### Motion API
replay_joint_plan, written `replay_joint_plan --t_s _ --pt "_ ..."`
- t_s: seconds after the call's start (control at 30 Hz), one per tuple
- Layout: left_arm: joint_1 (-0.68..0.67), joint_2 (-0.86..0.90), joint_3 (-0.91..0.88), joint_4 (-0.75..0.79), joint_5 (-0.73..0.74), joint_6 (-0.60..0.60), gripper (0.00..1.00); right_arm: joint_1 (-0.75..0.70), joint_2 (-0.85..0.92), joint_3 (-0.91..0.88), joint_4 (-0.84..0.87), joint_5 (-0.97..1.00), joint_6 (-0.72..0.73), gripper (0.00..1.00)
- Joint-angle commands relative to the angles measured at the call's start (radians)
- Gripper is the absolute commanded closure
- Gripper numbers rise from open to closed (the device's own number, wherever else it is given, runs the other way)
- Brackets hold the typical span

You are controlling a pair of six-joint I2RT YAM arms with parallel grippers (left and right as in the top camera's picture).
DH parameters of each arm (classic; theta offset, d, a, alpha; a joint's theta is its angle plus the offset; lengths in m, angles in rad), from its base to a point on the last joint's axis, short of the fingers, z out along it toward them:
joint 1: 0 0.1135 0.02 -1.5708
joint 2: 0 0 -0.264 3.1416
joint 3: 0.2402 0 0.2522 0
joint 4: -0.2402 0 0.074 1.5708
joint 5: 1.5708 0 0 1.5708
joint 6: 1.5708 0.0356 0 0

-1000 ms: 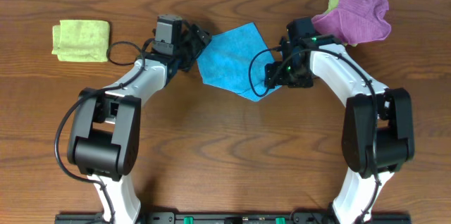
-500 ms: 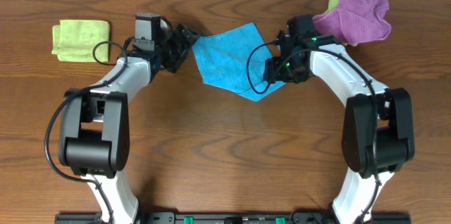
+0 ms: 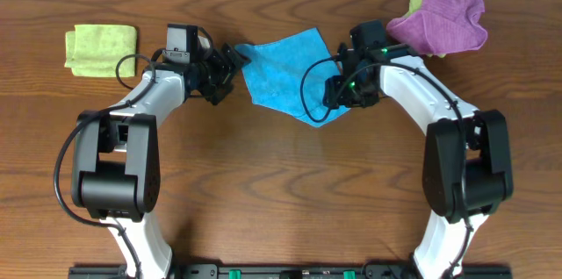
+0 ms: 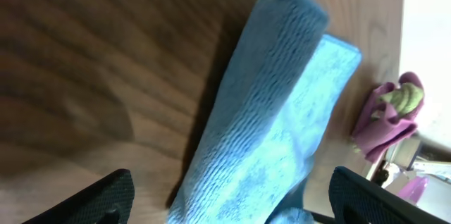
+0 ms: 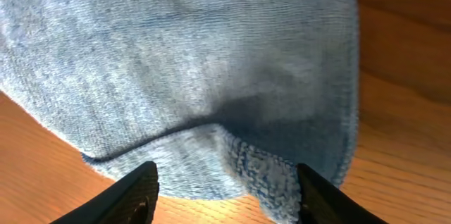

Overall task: Fold the cloth
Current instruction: 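Lift the blue cloth with both grippers and stretch it between them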

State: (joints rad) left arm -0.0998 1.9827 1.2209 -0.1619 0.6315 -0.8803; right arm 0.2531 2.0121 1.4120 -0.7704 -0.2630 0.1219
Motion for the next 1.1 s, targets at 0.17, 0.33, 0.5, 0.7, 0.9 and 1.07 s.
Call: replay_joint_plan --t_s 0.17,0.33,0.5,0.7,0.9,1.07 --pt "0.03 -0.004 0.019 -0.148 0.093 0.114 0.2 0.01 0.052 -0.006 -0.005 -0.015 -0.007 0.99" --pt "0.034 -0.011 0.019 -0.267 0.095 0.196 0.24 0.009 0.012 0.047 -0.064 -0.046 0.01 0.99" --pt "0.026 -0.015 0.019 -0.346 0.115 0.208 0.24 0.011 -0.078 0.21 -0.142 -0.056 0.141 0.99" --pt "-0.029 -0.015 0.019 -0.359 0.155 0.198 0.24 0.028 -0.163 0.396 -0.174 0.112 0.232 0.99" --pt "-0.154 -0.015 0.019 -0.305 0.141 0.111 0.23 0.035 -0.16 0.424 -0.194 0.148 0.221 0.99" --pt "-0.221 -0.015 0.019 -0.225 0.124 0.034 0.22 0.035 -0.147 0.424 -0.2 0.233 0.221 0.99"
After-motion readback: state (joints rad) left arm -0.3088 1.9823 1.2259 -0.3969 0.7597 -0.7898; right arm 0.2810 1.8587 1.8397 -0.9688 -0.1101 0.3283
